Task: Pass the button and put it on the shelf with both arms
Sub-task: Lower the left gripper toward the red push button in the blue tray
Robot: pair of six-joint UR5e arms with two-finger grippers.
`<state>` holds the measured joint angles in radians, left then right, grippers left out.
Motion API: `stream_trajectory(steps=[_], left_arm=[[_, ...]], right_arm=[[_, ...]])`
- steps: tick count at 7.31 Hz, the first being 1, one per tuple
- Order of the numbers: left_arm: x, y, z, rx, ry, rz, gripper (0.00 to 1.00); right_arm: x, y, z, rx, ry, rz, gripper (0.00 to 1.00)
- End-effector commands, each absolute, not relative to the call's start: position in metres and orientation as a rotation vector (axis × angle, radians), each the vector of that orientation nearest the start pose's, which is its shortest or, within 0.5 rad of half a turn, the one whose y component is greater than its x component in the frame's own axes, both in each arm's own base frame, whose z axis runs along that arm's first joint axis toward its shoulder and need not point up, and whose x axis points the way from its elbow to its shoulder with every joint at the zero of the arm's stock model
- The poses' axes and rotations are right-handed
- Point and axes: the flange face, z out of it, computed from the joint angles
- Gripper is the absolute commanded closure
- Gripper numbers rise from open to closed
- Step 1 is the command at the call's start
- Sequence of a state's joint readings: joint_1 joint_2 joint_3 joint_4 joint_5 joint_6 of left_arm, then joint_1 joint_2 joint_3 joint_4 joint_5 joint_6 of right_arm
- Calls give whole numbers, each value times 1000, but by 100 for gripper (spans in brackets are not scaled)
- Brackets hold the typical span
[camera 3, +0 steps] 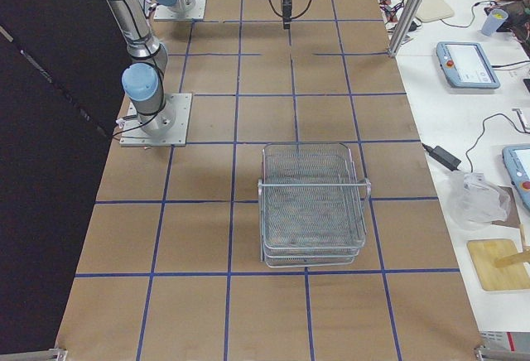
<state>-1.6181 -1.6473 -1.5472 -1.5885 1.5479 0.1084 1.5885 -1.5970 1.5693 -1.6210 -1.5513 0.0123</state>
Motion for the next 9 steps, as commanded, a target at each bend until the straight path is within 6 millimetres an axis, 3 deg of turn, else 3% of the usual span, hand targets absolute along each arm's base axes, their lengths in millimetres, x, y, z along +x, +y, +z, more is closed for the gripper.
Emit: stream_trajectory(steps=[1,3,5,6,7,8,9], left_arm=[[-97,-537,421,103,3170,209,0],[-9,-567,359,50,3181,216,0],[57,-580,301,128,3102,248,2],[85,-575,272,110,3096,292,1],[113,-574,250,268,3094,249,4],[136,-566,227,244,3097,223,5],[141,-562,204,278,3095,203,6]], right_arm=[[144,-485,507,-10,3124,-117,0],[144,-485,506,-10,3124,-117,0],[144,-486,506,-10,3125,-115,0],[144,-486,506,-11,3120,-114,0],[144,-486,505,-10,3123,-115,0],[144,-486,506,-11,3120,-119,0],[145,-487,506,-11,3112,-126,0]])
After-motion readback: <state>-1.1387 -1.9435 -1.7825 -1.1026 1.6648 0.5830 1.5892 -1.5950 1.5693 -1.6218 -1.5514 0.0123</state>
